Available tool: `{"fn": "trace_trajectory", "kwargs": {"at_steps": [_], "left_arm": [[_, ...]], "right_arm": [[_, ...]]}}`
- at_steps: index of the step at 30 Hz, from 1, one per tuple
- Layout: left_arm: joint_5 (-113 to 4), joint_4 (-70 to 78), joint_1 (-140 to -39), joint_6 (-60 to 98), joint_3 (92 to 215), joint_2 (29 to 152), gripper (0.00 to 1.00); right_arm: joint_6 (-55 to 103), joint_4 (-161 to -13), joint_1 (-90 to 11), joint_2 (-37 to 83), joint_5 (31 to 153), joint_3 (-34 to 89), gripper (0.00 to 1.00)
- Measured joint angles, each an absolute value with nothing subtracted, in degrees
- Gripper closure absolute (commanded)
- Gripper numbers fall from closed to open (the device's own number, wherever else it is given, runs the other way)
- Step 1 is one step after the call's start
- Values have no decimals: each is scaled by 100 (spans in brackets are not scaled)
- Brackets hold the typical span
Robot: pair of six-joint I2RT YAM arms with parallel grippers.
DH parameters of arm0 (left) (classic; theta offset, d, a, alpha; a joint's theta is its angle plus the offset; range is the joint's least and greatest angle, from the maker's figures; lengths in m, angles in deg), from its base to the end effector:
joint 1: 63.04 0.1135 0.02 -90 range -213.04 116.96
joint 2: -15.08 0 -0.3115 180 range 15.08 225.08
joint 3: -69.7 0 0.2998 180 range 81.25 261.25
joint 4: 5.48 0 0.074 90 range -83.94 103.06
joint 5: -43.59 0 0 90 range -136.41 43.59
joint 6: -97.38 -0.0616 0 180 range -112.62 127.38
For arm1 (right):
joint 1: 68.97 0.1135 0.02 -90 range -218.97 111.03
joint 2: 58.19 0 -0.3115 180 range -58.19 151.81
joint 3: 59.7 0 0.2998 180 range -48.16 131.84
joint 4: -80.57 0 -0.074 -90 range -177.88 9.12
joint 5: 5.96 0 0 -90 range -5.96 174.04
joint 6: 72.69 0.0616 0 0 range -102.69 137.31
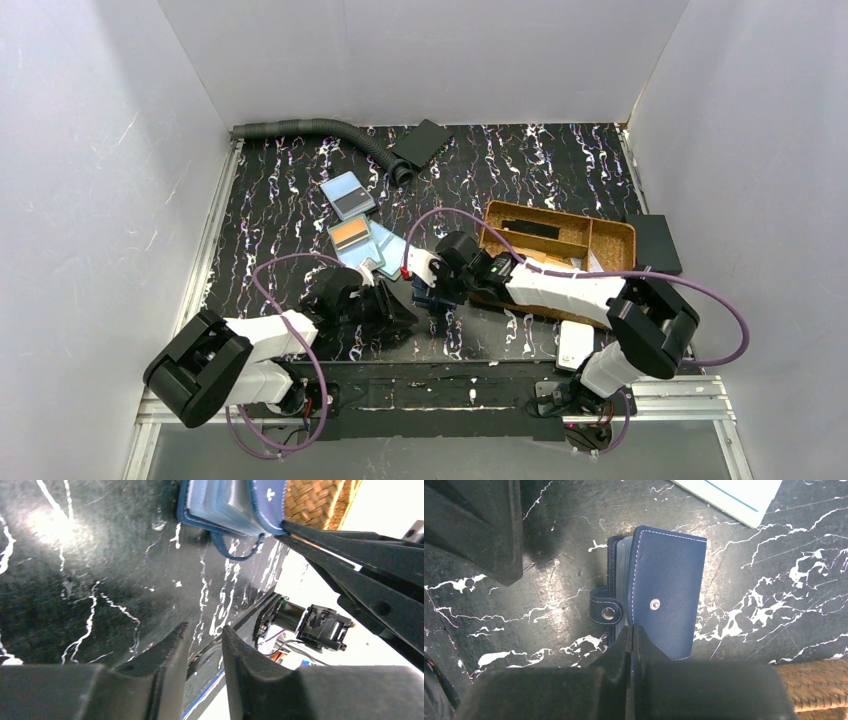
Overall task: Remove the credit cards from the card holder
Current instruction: Open the card holder at the center of the board.
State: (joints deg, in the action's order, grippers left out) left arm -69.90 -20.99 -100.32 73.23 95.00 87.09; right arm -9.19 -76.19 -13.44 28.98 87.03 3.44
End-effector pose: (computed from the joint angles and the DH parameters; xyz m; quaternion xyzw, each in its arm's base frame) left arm 0.1769 -0.1655 0.1239 -0.1136 0.8513 -0.4867 0.1599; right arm 0.2070 0.3072 0.2030 -0.6181 0.6962 0.1148 0.3465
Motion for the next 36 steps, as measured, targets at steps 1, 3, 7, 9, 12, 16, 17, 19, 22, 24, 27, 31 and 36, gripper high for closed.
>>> {"fn": "trace_trajectory", "kwargs": {"at_steps": [1, 3, 7, 9, 12, 16, 17, 19, 22, 24, 27, 31, 36], "left_arm": [[-6990, -2109, -10032, 7303, 9525, 8685, 59], [-6983, -2148, -10032, 7263, 9534, 8616, 53], [-6945, -2285, -10032, 7164, 9536, 8501, 46], [-6931, -2389, -10032, 7131, 9536, 8501, 45], [-6933, -2577, -10032, 7083, 9536, 8538, 43], [-6937, -2875, -10032, 7040, 9545, 8766, 42], [-6937, -2942, -10032, 7040, 9551, 8848, 41], [-6939, -3064, -10032, 7040, 9579, 9020, 40], [-6939, -3239, -10032, 7042, 9637, 9249, 39], [-6939, -3323, -10032, 7048, 9696, 9412, 38], [-6921, -3425, -10032, 7106, 9778, 9632, 38], [-6902, -3572, -10034, 7355, 9828, 9925, 37], [-6916, -3841, -10160, 7924, 9956, 10329, 37]], "right_arm": [[-882, -7631, -1372, 2894, 8713, 344, 99], [-810, -7651, -1441, 2880, 8774, 344, 99], [-641, -7657, -1663, 2792, 9103, 344, 99], [-532, -7673, -1835, 2734, 9389, 344, 99], [-348, -7726, -2137, 2693, 9884, 344, 99], [-82, -7775, -2472, 2691, 10518, 344, 99], [-17, -7786, -2543, 2691, 10674, 344, 99], [144, -7818, -2674, 2691, 11005, 344, 99], [406, -7927, -2843, 2693, 11473, 331, 99], [561, -8020, -2926, 2693, 11737, 292, 99], [727, -8076, -3000, 2707, 11993, 232, 99], [869, -8135, -3037, 2744, 12173, 197, 99], [953, -8190, -3040, 2771, 12216, 187, 99]]}}
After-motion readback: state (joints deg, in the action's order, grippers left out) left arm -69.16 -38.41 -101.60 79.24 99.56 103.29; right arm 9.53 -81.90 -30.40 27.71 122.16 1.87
